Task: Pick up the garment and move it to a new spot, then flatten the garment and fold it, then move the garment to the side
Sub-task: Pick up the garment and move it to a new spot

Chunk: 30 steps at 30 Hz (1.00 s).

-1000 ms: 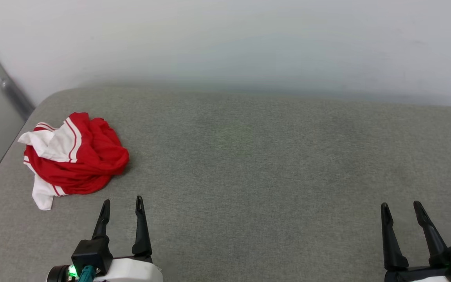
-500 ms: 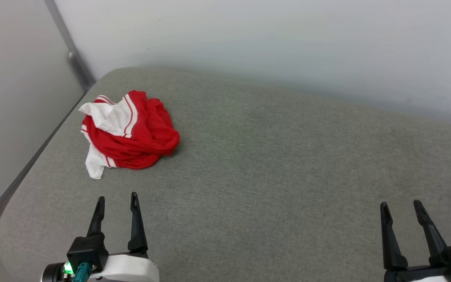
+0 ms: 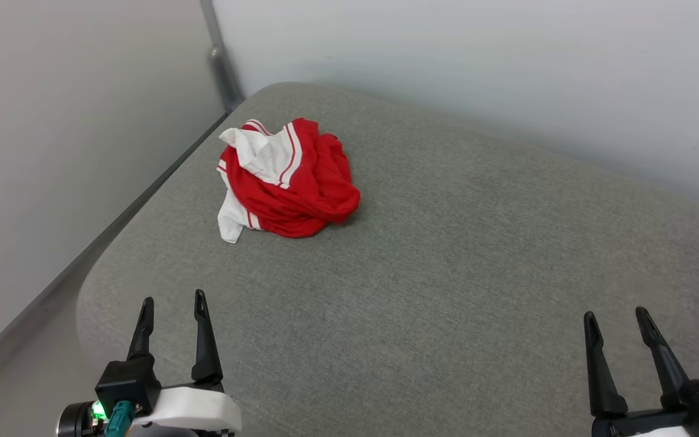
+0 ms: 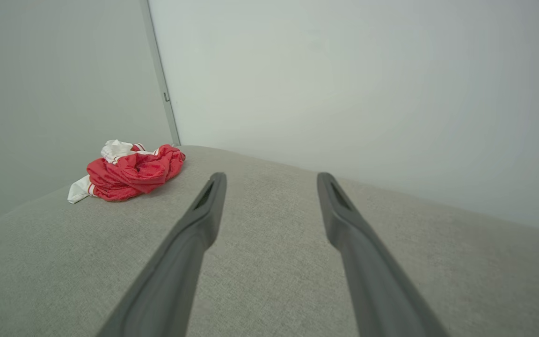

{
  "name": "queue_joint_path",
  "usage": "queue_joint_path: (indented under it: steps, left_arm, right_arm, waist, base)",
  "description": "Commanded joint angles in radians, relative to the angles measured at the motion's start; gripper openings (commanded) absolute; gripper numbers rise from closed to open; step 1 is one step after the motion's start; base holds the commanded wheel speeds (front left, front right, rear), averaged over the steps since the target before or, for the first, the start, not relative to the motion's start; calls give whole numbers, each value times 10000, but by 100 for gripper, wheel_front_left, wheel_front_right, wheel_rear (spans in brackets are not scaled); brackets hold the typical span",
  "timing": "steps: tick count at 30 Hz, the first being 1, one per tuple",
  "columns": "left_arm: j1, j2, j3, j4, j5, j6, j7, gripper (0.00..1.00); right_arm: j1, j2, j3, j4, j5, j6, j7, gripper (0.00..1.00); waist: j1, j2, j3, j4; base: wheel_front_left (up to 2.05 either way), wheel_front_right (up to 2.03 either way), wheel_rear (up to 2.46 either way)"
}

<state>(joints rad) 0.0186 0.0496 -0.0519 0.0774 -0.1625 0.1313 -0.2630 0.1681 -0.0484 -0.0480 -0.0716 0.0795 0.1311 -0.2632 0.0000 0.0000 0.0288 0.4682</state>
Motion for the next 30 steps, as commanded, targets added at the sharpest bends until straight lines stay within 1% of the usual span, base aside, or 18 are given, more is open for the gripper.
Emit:
queue_joint_path:
  steps: [1,5,14,17,22,27,30]
  left_arm:
    - [17,11,48,-12,31,18,-28,100]
    - [107,11,172,-8,-30,-9,-28,100]
    - [-109,13,355,-55,-118,-34,-28,100]
    - [-521,35,516,109,-17,-331,-28,100]
    - [-1859,391,1094,439,106,-923,-28,100]
    - [-3766,1032,1478,1207,73,-1500,-28,100]
    - [-5126,1379,1662,1659,41,-1692,-28,100]
  right_arm:
    - [-46,-34,19,-5,-18,-6,-24,100]
    - [-93,-34,77,33,-49,-5,-24,100]
    - [-216,-34,105,14,-98,-6,-24,100]
    - [-284,-34,54,-57,-146,-5,-24,100]
    - [-552,-34,10,-203,-422,-5,-24,100]
    - [-953,-36,-119,-437,-729,-6,-24,100]
    - [-1238,-33,-182,-608,-912,-5,-24,100]
  waist:
    - [0,0,41,295]
    - [0,0,54,499]
    - [0,0,163,494]
    - [0,0,315,381]
    - [0,0,825,71]
    - [0,0,1617,-362]
    - [0,0,2146,-617]
  base:
    - [0,0,0]
    - [0,0,0]
    - [0,0,0]
    - [0,0,0]
    - [0,0,0]
    - [0,0,0]
    - [0,0,0]
